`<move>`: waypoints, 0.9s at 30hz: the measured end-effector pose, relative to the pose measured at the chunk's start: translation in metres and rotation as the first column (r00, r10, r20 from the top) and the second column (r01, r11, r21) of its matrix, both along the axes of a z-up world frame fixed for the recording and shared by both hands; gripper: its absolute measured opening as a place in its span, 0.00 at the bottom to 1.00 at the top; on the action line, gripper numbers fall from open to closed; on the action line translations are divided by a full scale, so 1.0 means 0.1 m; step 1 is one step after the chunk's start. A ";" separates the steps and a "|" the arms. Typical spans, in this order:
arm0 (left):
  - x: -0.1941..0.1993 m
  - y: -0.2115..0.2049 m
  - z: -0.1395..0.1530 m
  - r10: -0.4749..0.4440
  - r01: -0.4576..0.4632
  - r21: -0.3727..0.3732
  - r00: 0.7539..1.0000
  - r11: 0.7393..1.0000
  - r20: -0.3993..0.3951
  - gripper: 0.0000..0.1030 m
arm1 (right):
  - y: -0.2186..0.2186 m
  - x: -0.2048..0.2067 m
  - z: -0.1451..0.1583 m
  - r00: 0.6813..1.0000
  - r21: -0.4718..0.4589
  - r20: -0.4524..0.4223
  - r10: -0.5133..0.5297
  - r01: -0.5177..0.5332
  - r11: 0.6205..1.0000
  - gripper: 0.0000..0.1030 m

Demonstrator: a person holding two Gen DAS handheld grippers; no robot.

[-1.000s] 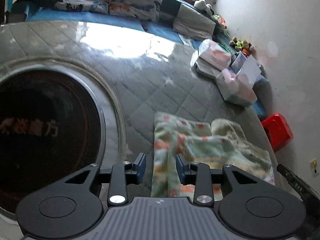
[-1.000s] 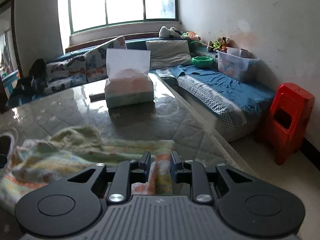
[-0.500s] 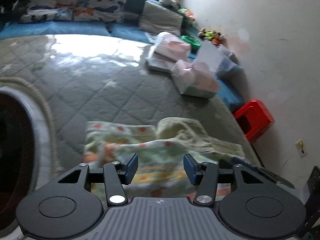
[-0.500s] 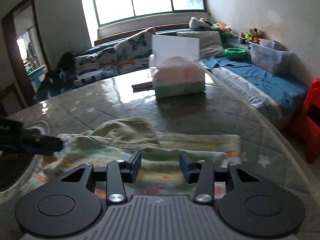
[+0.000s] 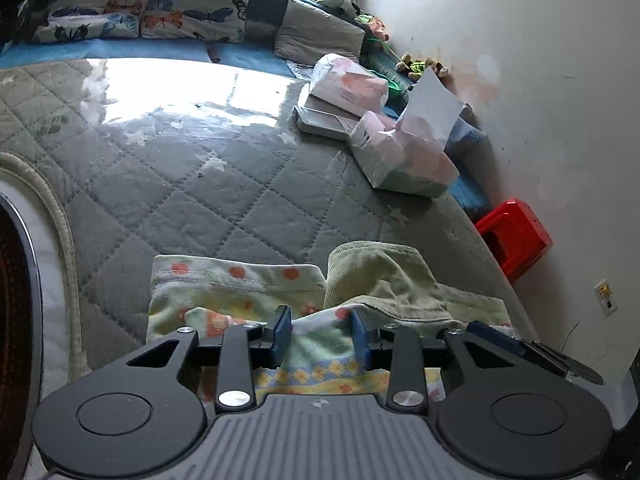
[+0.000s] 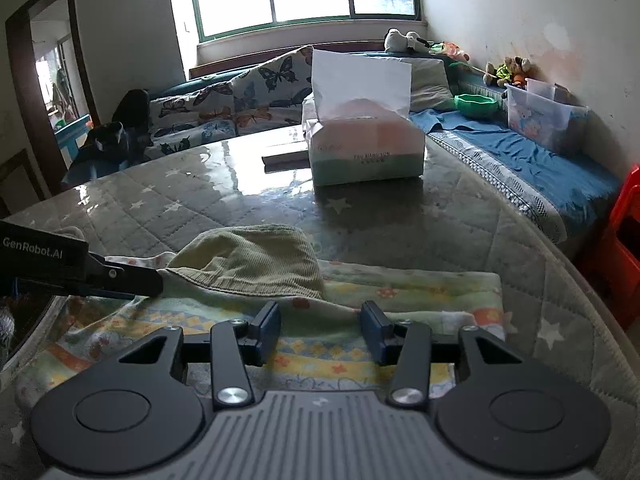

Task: Fold clothes
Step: 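Lower the folded shirt onto the table and open both grippers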

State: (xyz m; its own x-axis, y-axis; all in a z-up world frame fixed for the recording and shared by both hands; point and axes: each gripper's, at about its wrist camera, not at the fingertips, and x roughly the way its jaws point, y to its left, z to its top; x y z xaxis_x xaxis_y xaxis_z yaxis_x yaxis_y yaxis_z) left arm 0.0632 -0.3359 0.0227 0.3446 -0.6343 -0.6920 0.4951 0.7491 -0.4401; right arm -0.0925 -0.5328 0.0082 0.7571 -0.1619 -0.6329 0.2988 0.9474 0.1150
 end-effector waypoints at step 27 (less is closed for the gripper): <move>-1.04 0.59 0.03 -0.108 0.108 0.010 0.989 0.994 0.105 0.39 | 0.65 -0.83 -0.06 0.998 -0.049 0.043 -0.048 0.050 0.998 0.97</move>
